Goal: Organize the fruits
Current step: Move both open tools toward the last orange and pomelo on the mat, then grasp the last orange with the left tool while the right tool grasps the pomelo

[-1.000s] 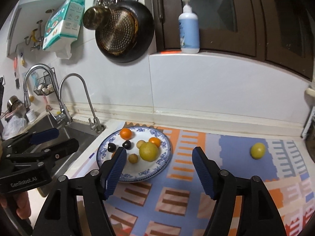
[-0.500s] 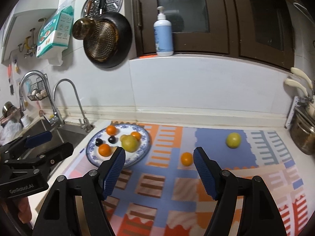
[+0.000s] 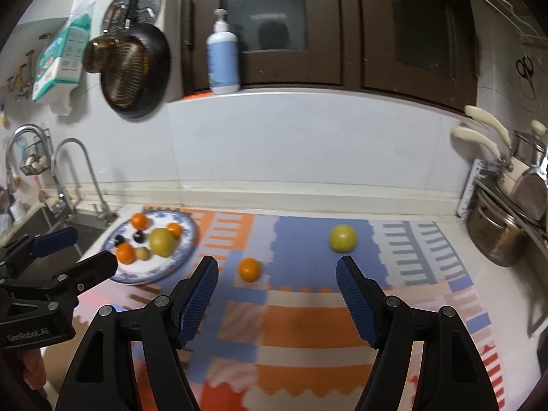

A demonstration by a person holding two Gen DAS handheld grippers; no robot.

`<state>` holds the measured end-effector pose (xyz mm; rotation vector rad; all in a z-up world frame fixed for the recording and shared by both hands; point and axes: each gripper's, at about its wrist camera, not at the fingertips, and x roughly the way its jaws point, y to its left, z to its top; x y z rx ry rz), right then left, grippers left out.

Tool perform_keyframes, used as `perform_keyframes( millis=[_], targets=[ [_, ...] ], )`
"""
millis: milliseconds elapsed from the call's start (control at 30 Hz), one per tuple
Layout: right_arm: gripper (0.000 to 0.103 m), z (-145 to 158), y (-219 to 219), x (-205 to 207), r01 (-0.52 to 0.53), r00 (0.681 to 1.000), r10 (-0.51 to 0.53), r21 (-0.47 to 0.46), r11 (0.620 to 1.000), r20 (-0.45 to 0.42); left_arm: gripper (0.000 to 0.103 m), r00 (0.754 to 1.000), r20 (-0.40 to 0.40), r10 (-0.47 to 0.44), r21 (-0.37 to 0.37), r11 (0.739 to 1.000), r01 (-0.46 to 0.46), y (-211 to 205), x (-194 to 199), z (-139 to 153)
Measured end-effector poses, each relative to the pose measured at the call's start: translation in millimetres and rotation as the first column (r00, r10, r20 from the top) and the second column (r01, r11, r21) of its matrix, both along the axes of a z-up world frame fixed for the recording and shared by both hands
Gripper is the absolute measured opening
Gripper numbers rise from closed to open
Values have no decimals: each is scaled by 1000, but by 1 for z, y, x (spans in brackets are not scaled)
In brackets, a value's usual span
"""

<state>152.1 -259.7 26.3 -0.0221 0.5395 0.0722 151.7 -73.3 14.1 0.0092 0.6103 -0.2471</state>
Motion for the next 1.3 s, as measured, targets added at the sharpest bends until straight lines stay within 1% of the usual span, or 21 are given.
perform_keyframes(
  millis=[200,333,467,600,667,767,867,967,1033,1067,1167,1267,1300],
  targets=[
    [72,-13,-25,20,26,999,-27,-22,999,-37,86,995,-96,-19,-22,1000,17,-27,30,-20],
    [72,-25,-38,37,29,997,-32,-34,999,-73,86,991,-133,-13,-24,1000,9,-39,48,-35],
    [72,-38,-48,59,27,994,-31,-40,999,-109,85,981,-193,-8,-32,999,2,-50,70,-52],
    [72,-52,-56,81,23,990,-31,-59,998,-137,85,974,-225,4,-16,1000,-7,-60,88,-66],
    [72,-58,-61,91,26,988,-34,-55,998,-154,85,970,-242,10,-19,1000,-14,-65,97,-72],
    [72,-70,-69,108,22,985,-31,-50,998,-172,85,969,-247,30,3,1000,-30,-74,109,-80],
    [72,-82,-76,125,30,981,-39,-51,998,-191,81,965,-256,52,33,998,-45,-82,120,-88],
    [72,-93,-85,142,39,975,-44,-29,999,-219,79,958,-282,61,24,998,-56,-85,131,-96],
    [72,-98,-89,153,53,971,-57,-25,998,-233,75,952,-299,72,24,997,-68,-89,138,-102],
    [72,-100,-92,159,56,970,-59,-21,998,-238,72,949,-306,77,29,997,-71,-90,141,-104],
    [72,-106,-96,176,59,962,-59,-5,998,-265,68,942,-324,87,44,996,-77,-94,146,-113],
    [72,-112,-99,189,62,957,-56,13,998,-285,59,934,-345,87,52,996,-74,-97,150,-122],
    [72,-115,-99,194,64,955,-60,7,998,-291,58,932,-352,87,50,996,-74,-97,150,-124]
  ],
)
